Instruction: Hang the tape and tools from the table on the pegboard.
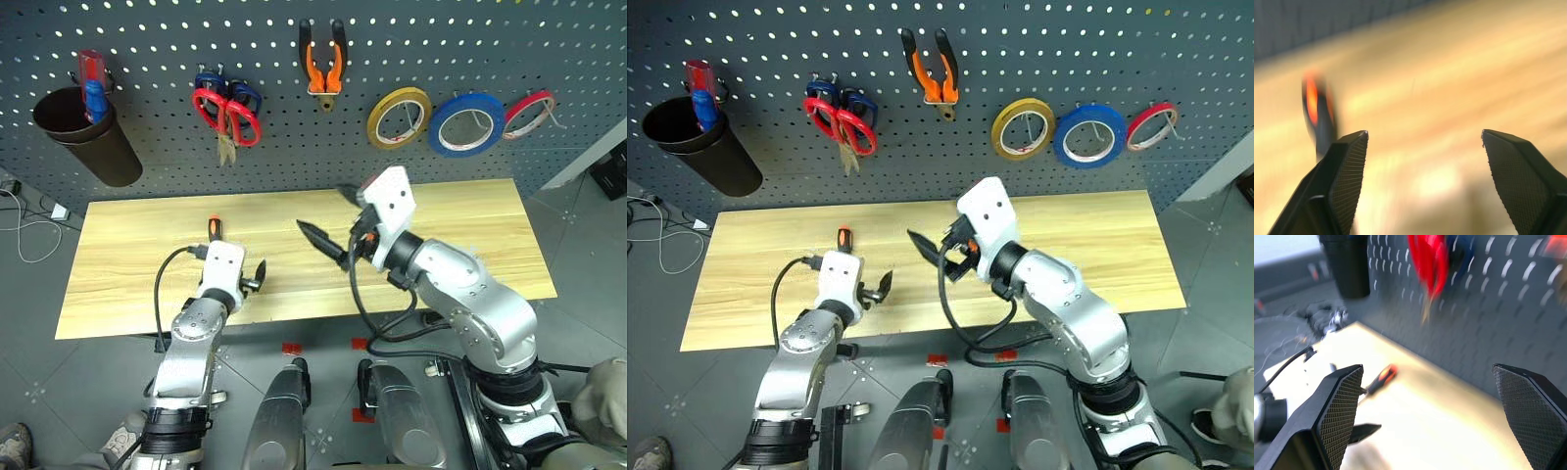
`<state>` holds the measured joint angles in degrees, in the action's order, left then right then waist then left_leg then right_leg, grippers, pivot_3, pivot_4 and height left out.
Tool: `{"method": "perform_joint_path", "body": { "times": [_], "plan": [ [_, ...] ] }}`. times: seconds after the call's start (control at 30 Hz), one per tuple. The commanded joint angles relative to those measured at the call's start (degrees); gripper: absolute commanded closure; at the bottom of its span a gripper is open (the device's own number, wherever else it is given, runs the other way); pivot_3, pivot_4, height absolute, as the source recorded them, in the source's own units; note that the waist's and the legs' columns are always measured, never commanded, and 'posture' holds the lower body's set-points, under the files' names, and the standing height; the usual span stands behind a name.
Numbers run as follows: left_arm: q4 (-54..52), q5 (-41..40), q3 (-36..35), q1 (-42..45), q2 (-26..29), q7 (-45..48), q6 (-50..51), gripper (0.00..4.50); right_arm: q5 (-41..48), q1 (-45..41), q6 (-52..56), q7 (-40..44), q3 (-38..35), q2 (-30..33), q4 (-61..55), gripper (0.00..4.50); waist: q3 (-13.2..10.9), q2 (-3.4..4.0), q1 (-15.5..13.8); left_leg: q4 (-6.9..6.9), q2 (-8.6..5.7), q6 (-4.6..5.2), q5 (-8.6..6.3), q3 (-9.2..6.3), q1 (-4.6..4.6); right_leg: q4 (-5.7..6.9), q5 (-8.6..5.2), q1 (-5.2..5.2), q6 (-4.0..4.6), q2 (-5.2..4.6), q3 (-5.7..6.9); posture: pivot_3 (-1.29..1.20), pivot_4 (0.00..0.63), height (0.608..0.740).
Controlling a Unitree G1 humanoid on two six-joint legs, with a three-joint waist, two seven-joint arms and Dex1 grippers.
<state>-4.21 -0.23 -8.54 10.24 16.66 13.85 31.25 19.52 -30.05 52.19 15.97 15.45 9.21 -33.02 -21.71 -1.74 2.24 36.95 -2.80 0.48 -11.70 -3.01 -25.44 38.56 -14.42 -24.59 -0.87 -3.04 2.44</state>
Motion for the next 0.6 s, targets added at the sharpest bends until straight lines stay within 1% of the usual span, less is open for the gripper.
{"method": "perform_joint_path", "body": {
  "times": [0.03, 0.1, 0.13, 0.2, 0.23, 0.3, 0.33, 0.37, 0.5, 0.53, 0.6],
  "plan": [
    [4.68, -3.98, -6.68, 4.64, 3.22, 0.22, 2.77, 0.56, 1.19, -1.13, 5.63, -1.94, 1.12, -1.52, -4.2, 0.0, 0.0, 0.0, -0.01, 0.0, 0.0, -0.03, 0.02, 0.01, 0.0, 0.08, 0.0, -0.04, 0.0, 0.0, 0.0, -0.08, 0.392, 0.74],
    [9.74, -5.39, -8.82, 7.81, 5.18, 0.63, 2.92, 0.16, 0.5, -2.47, 9.16, -3.1, 1.99, -1.8, -4.1, 0.0, -0.01, -0.02, -0.1, 0.03, 0.0, -0.1, 0.06, -0.01, 0.02, 0.23, -0.01, -0.08, -0.01, 0.0, 0.01, -0.09, 0.404, 0.74],
    [15.19, -6.15, -9.77, 11.41, 6.92, 1.46, 2.47, 0.04, -0.19, -3.89, 10.77, -3.51, 3.21, -1.85, -3.2, 0.0, -0.04, -0.01, -0.08, 0.03, 0.0, -0.11, 0.08, 0.0, 0.02, 0.25, -0.01, -0.1, -0.01, 0.0, 0.0, -0.1, 0.416, 0.74],
    [23.27, -6.84, -10.22, 16.92, 9.29, 2.59, 1.63, 0.04, -0.99, -6.11, 12.89, -3.95, 4.65, -1.91, -2.18, 0.0, -0.09, -0.07, -0.04, 0.04, -0.01, -0.12, 0.1, 0.07, 0.08, 0.34, -0.04, -0.14, -0.06, 0.0, -0.08, -0.09, 0.431, 0.74],
    [27.3, -6.92, -9.79, 19.66, 10.32, 3.6, 1.48, 0.04, -1.14, -7.11, 13.64, -4.19, 5.05, -2.22, -1.77, 0.0, -0.12, -0.09, -0.02, 0.03, -0.01, -0.13, 0.11, 0.07, 0.07, 0.35, -0.16, -0.15, -0.27, 0.0, -0.08, -0.1, 0.442, 0.74],
    [35.09, -7.05, -8.74, 24.37, 11.29, 5.12, 1.35, 0.04, -1.23, -8.78, 14.57, -4.59, 5.43, -3.06, -1.05, 0.0, -0.16, -0.15, 0.1, 0.04, -0.01, -0.13, 0.13, 0.1, 0.07, 0.4, -0.17, -0.24, -0.29, 0.01, -0.09, -0.1, 0.451, 0.74],
    [38.36, -7.11, -8.14, 26.24, 11.5, 6.14, 1.36, 0.04, -1.16, -9.42, 14.95, -4.59, 5.54, -3.36, -0.82, 0.0, -0.16, -0.15, 0.16, 0.03, -0.01, -0.12, 0.12, 0.13, 0.04, 0.41, -0.16, -0.28, -0.26, 0.01, -0.11, -0.1, 0.454, 0.74],
    [41.39, -7.07, -7.73, 27.91, 11.56, 6.78, 1.18, 0.04, -1.15, -10.01, 15.28, -4.47, 5.73, -3.49, -0.63, 0.0, -0.17, -0.16, 0.24, 0.02, -0.03, -0.11, 0.11, 0.15, 0.04, 0.42, -0.01, -0.28, -0.01, 0.0, -0.14, -0.1, 0.457, 0.74],
    [50.14, -6.33, -5.79, 32.37, 11.74, 8.6, -0.24, 0.04, 0.65, -12.61, 16.2, -1.41, 6.98, -2.73, -0.8, 0.0, -0.26, -0.3, 1.05, -0.01, -0.04, -0.1, 0.1, 0.25, -0.19, 0.35, -0.01, -0.56, 0.0, -0.03, -0.22, -0.12, 0.461, 0.74],
    [51.12, -6.31, -5.58, 32.73, 11.86, 8.76, -0.46, 0.04, 1.49, -13.3, 16.05, 0.07, 7.44, -2.33, -1.05, 0.0, -0.28, -0.29, 1.1, 0.0, -0.04, -0.1, 0.1, 0.25, -0.37, 0.36, -0.01, -0.73, 0.01, -0.03, -0.23, -0.12, 0.46, 0.74],
    [52.15, -6.04, -4.95, 32.89, 12.21, 9.09, -0.63, 0.04, 2.54, -14.24, 15.92, 2.1, 7.88, -1.9, -1.47, 0.0, -0.29, -0.28, 1.37, -0.01, -0.01, -0.1, 0.1, 0.24, -0.39, 0.36, -0.01, -0.75, 0.02, -0.03, -0.22, -0.13, 0.454, 0.74]
  ]
}}
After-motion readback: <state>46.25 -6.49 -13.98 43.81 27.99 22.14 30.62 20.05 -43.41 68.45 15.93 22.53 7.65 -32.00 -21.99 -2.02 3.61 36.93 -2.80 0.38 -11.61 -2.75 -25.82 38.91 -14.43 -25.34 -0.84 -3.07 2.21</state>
